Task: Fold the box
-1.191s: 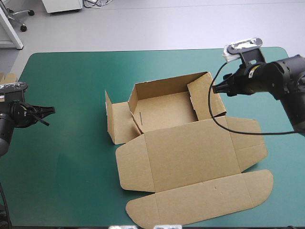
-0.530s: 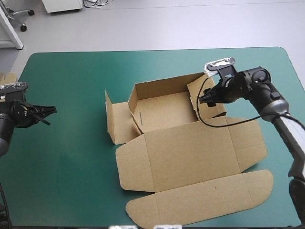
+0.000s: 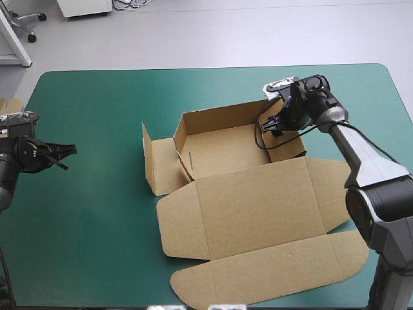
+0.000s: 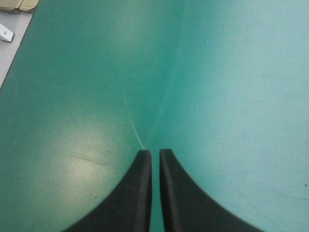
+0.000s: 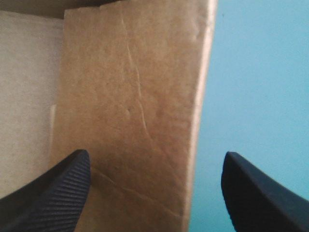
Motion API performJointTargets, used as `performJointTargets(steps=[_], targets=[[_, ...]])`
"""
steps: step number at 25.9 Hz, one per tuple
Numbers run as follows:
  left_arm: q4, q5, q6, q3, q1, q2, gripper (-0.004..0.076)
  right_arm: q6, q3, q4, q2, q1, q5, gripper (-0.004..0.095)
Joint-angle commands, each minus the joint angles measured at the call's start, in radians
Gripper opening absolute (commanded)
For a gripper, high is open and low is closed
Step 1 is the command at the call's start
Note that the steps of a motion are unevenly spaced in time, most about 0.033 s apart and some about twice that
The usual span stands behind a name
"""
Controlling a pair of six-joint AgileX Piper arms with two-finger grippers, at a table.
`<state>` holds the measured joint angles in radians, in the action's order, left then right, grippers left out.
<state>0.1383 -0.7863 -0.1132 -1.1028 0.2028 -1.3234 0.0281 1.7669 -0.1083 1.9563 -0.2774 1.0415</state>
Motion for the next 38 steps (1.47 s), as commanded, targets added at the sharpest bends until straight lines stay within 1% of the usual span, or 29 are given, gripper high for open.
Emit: performJointTargets(steps=[1,2,5,6,7,8,9,10,11,12,13,20,25,30,32,35,38], targets=[[0.001,0.039,0.001,-0.026,-0.001,0.027,0.0036,0.019,0.046,-0.008,-0.019,0.004,0.012,0.0643],[0.001,0.039,0.007,-0.026,-0.001,0.027,0.0036,0.019,0.046,-0.008,-0.012,0.006,0.014,0.0572],[0.0,0.039,0.007,-0.026,-0.001,0.027,0.0036,0.019,0.046,-0.005,-0.012,0.022,0.0,0.0441],[0.0,0.039,0.007,-0.026,-0.001,0.027,0.0036,0.019,0.046,-0.003,-0.012,0.031,-0.01,0.0345],[0.0,0.039,0.007,-0.026,-0.001,0.027,0.0036,0.019,0.046,-0.003,-0.012,0.039,-0.013,0.03],[0.0,0.039,0.007,-0.026,-0.001,0.027,0.0036,0.019,0.046,-0.003,-0.012,0.048,-0.013,0.0235],[0.0,0.039,0.007,-0.026,-0.001,0.027,0.0036,0.019,0.046,-0.003,-0.012,0.051,-0.008,0.02],[0.0,0.039,0.007,-0.026,-0.001,0.027,0.0036,0.035,0.046,-0.011,-0.012,0.054,-0.001,0.012],[0.0,0.039,0.007,-0.026,-0.001,0.027,0.0036,0.054,0.046,-0.018,-0.012,0.054,0.005,0.0076],[0.0,0.041,0.009,-0.026,-0.001,0.027,0.0036,0.072,0.046,-0.025,-0.012,0.054,0.01,0.0002],[0.0,0.041,0.009,-0.026,-0.001,0.027,0.0036,0.067,0.046,-0.027,-0.012,0.054,0.01,-0.0033],[0.002,0.049,0.015,-0.026,-0.001,0.027,0.0036,-0.01,0.046,-0.013,-0.025,0.054,-0.029,-0.0033],[-0.029,0.078,0.033,-0.026,-0.001,0.027,0.0036,-0.01,0.063,0.054,-0.088,0.063,-0.081,-0.0033],[-0.138,0.098,0.113,-0.026,-0.001,0.015,0.0036,-0.005,0.084,0.069,-0.157,0.077,-0.074,-0.0034],[-0.19,0.103,0.138,-0.026,-0.001,0.004,0.0036,0.007,0.096,0.1,-0.18,0.082,-0.067,-0.0034],[-0.244,0.139,0.164,-0.026,-0.001,-0.009,0.0036,0.019,0.098,0.118,-0.227,0.089,-0.072,-0.0034],[-0.271,0.188,0.166,-0.026,-0.001,-0.018,0.0036,0.05,0.098,0.175,-0.267,0.107,-0.078,-0.0034]])
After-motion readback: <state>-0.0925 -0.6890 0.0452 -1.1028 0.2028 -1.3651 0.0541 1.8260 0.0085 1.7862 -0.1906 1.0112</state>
